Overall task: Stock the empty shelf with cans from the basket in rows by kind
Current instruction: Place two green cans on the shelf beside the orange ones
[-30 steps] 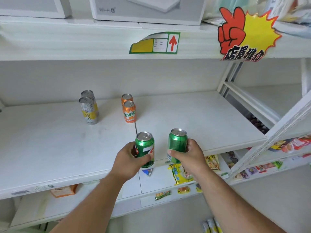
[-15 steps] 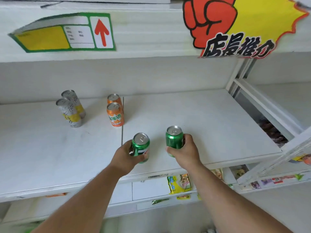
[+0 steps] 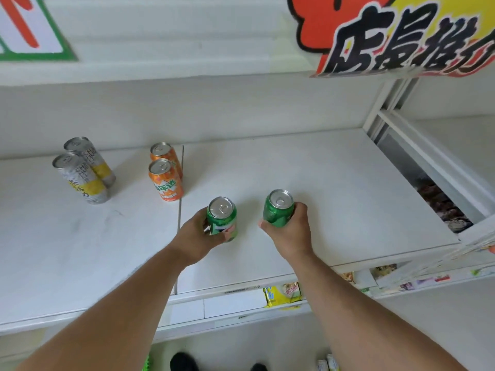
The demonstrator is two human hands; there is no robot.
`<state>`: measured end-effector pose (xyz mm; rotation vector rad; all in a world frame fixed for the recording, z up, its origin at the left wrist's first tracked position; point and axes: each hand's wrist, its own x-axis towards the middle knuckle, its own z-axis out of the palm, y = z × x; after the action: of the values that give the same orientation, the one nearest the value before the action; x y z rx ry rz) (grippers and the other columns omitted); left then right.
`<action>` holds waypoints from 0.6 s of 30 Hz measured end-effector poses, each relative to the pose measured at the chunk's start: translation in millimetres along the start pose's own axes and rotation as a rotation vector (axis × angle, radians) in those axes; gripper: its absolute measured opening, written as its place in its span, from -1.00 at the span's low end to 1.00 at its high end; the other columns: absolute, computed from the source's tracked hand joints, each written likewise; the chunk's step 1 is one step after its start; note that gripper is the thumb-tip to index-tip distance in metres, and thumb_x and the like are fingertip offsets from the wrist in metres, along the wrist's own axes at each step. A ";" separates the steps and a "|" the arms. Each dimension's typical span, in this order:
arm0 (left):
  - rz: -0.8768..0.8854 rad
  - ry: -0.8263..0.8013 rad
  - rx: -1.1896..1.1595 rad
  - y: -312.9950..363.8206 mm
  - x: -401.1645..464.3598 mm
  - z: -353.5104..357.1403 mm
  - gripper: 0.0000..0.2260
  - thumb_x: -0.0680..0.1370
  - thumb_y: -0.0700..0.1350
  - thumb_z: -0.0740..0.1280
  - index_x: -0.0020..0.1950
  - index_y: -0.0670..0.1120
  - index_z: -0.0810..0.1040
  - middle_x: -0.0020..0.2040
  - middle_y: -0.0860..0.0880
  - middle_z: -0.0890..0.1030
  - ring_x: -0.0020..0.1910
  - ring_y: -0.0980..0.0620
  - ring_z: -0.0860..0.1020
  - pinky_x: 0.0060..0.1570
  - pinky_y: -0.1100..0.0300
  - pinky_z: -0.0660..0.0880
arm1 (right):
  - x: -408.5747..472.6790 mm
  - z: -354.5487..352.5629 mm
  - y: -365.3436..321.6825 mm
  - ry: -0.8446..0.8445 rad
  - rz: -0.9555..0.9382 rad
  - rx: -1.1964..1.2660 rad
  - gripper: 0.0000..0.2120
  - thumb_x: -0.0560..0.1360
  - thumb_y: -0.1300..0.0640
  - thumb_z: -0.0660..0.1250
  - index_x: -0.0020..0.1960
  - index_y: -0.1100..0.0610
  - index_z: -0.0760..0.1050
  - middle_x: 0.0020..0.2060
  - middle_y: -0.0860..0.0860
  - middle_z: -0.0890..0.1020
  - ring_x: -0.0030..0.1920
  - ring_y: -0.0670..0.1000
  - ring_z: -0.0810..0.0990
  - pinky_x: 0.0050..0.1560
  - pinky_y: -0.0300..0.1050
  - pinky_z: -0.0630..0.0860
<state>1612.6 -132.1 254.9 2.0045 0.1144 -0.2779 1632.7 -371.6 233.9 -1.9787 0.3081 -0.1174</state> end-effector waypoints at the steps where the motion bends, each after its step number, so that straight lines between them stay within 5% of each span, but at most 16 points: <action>1: -0.008 0.022 -0.008 -0.6 -2.8 1.2 -0.39 0.40 -0.04 0.60 0.40 0.11 0.46 0.23 0.16 0.63 0.26 0.15 0.57 0.33 0.11 0.47 | -0.9 -2.2 2.0 -0.034 -0.004 0.003 -0.31 0.26 0.02 0.68 0.20 -0.03 0.31 0.07 -0.06 0.57 0.01 -0.02 0.61 0.00 -0.12 0.55; 6: -0.025 0.145 -0.067 -2.3 -15.0 10.4 -0.41 0.45 -0.17 0.56 0.43 0.02 0.44 0.26 0.14 0.60 0.29 0.18 0.54 0.23 0.25 0.46 | -2.6 -11.3 18.3 -0.142 -0.013 -0.015 -0.36 0.38 0.17 0.54 0.39 -0.06 0.39 0.13 -0.10 0.62 0.12 -0.01 0.63 0.06 -0.16 0.52; 9: -0.050 0.165 -0.077 -4.2 -19.3 16.2 -0.45 0.46 -0.18 0.54 0.41 0.00 0.46 0.27 0.12 0.61 0.31 0.14 0.54 0.31 0.14 0.48 | -4.9 -2.8 18.6 -0.070 -0.019 -0.032 -0.44 0.33 0.07 0.59 0.26 -0.08 0.44 0.11 -0.10 0.65 0.11 -0.02 0.65 0.14 -0.05 0.60; 13: -0.076 0.190 -0.094 -8.6 -24.1 20.8 -0.47 0.48 -0.21 0.51 0.42 0.00 0.46 0.30 0.12 0.60 0.34 0.15 0.51 0.38 0.05 0.47 | -7.2 7.6 16.8 -0.038 -0.032 -0.076 -0.49 0.29 -0.01 0.64 0.11 -0.01 0.45 0.04 -0.06 0.61 0.03 0.02 0.61 0.00 -0.09 0.56; 18: -0.117 0.315 -0.145 -10.3 -33.4 27.1 -0.44 0.55 -0.23 0.43 0.53 -0.08 0.36 0.42 0.04 0.51 0.39 0.08 0.48 0.22 0.27 0.42 | -58.4 9.8 12.4 0.188 -0.115 -0.078 -0.55 0.41 0.08 0.56 0.22 0.13 0.48 0.04 -0.03 0.52 0.06 0.11 0.56 0.07 0.09 0.58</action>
<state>1574.3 -150.6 242.9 1.8869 0.4406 -0.0240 1576.7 -352.1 222.0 -2.0664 0.3247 -0.3718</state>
